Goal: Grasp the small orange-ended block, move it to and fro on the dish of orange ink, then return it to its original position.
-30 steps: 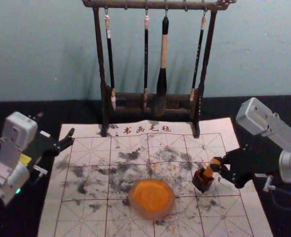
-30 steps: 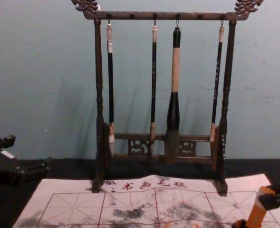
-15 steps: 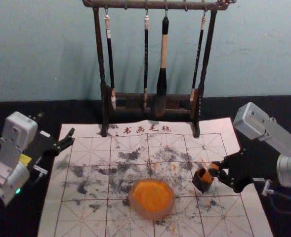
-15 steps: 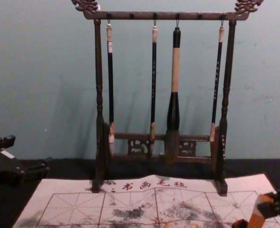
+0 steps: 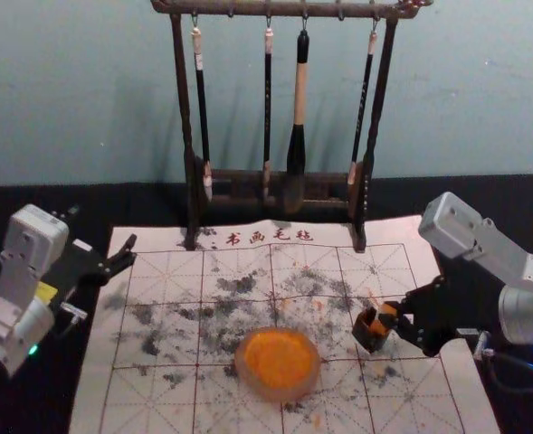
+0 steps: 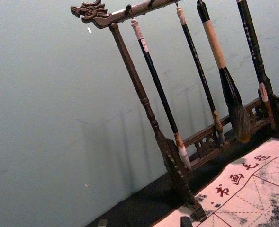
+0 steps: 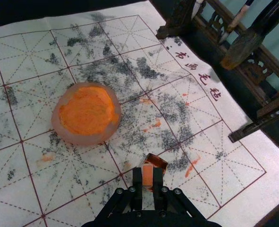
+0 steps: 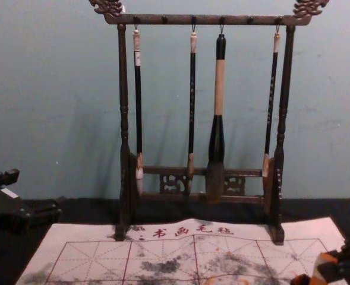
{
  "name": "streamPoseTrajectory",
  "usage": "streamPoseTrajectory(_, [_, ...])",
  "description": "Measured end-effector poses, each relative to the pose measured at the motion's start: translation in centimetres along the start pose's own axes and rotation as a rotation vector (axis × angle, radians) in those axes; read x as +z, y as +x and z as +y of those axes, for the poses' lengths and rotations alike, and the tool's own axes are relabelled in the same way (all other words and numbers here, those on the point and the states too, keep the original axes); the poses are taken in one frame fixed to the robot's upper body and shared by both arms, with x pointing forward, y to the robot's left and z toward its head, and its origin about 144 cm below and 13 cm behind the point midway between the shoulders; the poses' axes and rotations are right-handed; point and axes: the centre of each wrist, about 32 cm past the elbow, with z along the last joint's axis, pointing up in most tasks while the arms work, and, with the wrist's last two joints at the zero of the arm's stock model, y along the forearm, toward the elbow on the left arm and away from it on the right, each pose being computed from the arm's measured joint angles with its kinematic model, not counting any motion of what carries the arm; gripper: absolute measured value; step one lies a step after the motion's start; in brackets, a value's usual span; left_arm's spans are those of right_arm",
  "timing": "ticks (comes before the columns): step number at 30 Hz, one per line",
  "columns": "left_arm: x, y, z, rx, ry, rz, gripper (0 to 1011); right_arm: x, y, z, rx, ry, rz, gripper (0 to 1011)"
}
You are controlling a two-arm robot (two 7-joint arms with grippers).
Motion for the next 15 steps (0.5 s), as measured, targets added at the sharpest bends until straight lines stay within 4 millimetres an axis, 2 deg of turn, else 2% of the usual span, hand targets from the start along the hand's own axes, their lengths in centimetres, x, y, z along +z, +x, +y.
streamPoseTrajectory(15, [0.0, 0.0, 0.0, 0.0, 0.0, 0.0, 1001, -0.1, 0.4, 1.1, 0.007, -0.029, 0.005, 88])
